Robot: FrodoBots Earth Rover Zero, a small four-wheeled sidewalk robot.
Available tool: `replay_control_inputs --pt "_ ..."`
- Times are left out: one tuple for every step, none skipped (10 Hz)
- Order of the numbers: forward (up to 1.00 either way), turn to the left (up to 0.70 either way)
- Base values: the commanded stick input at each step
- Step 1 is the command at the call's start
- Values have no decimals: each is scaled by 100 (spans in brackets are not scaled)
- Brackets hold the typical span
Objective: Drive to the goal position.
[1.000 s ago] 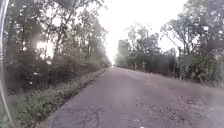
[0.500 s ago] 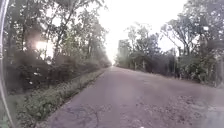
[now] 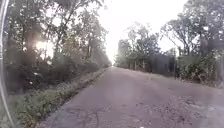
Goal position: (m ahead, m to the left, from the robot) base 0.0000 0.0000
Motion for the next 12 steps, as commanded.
replay_control_inputs --pt "10 1" --pt "10 1" --pt "10 1" --pt "10 1" --pt "10 1" --pt "10 1" --pt "10 1" --pt "10 1" --pt "10 1" --pt "10 1" --pt "10 1" --pt "10 1"
